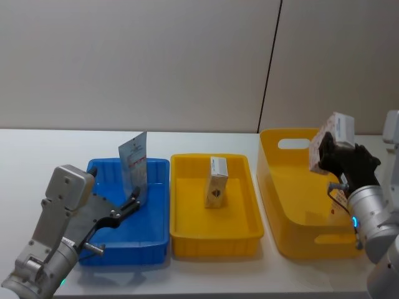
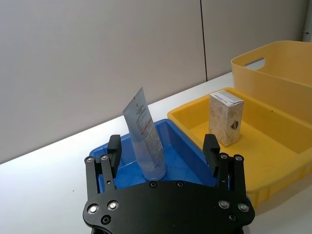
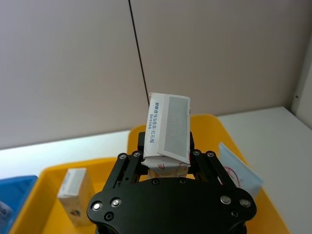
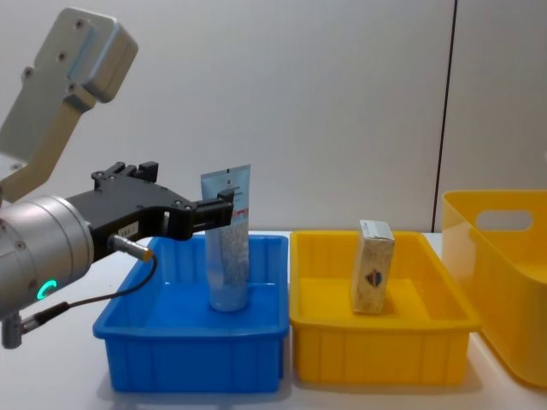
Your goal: Bimanual collaborative sorting of washing and personal care products
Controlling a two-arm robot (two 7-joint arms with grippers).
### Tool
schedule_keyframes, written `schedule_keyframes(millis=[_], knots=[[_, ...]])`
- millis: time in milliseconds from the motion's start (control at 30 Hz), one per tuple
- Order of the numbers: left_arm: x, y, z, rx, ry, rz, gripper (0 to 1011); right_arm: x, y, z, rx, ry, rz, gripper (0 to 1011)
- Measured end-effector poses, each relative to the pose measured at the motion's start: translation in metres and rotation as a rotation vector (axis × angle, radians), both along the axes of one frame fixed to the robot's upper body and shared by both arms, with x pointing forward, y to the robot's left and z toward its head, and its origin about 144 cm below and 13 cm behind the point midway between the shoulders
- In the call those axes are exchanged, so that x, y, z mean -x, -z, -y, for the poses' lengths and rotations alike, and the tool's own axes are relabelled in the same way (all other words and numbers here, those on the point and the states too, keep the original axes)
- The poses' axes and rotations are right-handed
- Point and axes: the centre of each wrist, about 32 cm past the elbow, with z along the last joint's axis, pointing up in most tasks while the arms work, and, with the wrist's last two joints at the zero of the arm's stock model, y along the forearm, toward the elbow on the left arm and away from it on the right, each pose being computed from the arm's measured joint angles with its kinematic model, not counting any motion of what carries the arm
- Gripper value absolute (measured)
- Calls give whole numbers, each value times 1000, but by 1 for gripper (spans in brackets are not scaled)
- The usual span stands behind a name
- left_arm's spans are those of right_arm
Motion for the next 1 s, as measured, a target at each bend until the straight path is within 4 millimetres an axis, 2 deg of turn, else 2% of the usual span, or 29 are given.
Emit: schedule_keyframes(millis=[733,1000], knots=[[0,0,0,0,0,0,1001,1,12,8,63,69,-320,368],[0,0,0,0,0,0,1001,-1,17,8,79,83,-392,627]])
